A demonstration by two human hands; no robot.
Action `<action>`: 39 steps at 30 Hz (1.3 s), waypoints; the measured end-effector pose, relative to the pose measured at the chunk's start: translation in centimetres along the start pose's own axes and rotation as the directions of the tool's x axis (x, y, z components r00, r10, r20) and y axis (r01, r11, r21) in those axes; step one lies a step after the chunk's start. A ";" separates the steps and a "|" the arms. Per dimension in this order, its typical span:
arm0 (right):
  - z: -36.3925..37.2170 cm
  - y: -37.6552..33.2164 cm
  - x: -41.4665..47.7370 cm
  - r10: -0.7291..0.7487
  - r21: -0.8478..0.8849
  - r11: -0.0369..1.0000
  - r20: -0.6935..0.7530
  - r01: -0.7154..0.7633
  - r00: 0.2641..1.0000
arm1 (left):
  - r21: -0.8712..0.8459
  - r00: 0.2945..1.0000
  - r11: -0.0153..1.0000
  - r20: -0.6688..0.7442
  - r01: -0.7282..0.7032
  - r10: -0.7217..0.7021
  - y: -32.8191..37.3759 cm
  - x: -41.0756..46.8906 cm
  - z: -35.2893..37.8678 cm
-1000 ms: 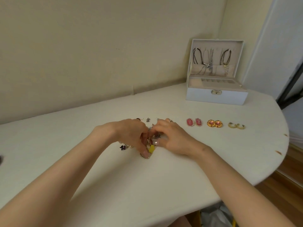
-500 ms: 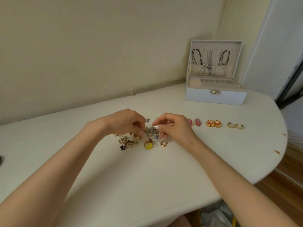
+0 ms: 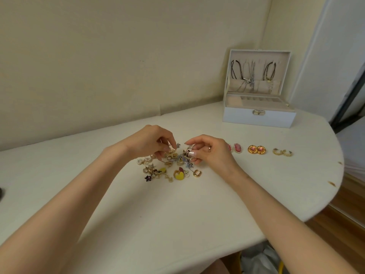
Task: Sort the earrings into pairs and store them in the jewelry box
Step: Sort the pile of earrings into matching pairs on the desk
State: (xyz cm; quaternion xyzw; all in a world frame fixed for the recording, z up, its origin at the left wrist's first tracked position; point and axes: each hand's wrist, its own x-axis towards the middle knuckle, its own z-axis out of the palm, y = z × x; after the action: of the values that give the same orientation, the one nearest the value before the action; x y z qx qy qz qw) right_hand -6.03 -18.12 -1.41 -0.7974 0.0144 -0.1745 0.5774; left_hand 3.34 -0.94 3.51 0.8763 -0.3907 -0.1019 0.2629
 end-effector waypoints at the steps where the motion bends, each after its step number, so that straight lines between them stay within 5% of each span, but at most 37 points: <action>1: -0.1 -0.1 0.0 0.012 0.011 1.000 -0.023 -0.012 1.000 | -0.010 1.000 1.000 -0.014 -0.011 0.011 0.1 0.0 0.1; 6: -2.4 -0.7 -0.2 0.020 -0.155 0.987 -0.178 -0.048 0.984 | 0.033 0.984 0.991 -0.120 -0.128 0.131 1.9 0.3 1.4; 11: -5.5 0.4 -1.3 0.047 -0.492 0.859 -0.197 -0.140 0.979 | 0.118 0.967 0.962 -0.040 -0.245 0.251 4.3 2.2 4.7; 21: -8.3 2.1 -2.0 0.110 -0.547 0.815 -0.178 -0.191 0.978 | 0.050 0.961 0.964 -0.070 -0.263 0.266 6.3 6.3 9.8; 30: -9.6 2.7 -3.2 0.138 -0.650 0.744 -0.076 -0.154 0.988 | 0.187 0.967 0.953 -0.043 -0.240 0.252 4.8 5.3 9.9; 39: -9.5 2.8 -2.6 0.132 -0.662 0.719 -0.170 -0.213 0.977 | 0.205 0.962 0.949 -0.086 -0.238 0.259 5.5 6.3 10.5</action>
State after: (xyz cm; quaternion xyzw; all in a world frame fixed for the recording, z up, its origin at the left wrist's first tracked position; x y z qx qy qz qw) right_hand -10.79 -27.15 -2.06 -0.9367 0.1829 -0.1465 0.2602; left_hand 0.06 -12.62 -2.23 0.8457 -0.4908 0.0194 0.2088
